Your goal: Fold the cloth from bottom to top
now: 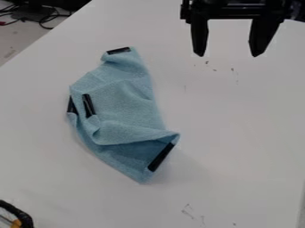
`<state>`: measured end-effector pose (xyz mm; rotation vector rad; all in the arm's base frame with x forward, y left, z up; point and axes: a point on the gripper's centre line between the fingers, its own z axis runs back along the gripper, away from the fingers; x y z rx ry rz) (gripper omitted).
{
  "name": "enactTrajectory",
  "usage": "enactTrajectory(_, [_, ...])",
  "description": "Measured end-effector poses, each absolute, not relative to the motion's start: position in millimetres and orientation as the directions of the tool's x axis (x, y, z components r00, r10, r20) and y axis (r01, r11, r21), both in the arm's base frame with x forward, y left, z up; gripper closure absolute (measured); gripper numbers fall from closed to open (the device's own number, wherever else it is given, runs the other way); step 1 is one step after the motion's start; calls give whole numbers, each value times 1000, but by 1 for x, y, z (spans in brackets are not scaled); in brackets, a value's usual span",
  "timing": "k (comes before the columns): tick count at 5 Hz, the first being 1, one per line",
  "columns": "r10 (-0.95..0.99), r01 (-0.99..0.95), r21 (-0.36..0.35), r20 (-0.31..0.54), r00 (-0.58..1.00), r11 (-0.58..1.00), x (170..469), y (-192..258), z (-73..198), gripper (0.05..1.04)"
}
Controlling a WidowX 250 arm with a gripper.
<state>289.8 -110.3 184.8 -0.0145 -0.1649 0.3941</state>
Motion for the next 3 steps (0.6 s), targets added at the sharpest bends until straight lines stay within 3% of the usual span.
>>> enactTrajectory(3, [406,-409,31,60,912,912,267,-93,161,84])
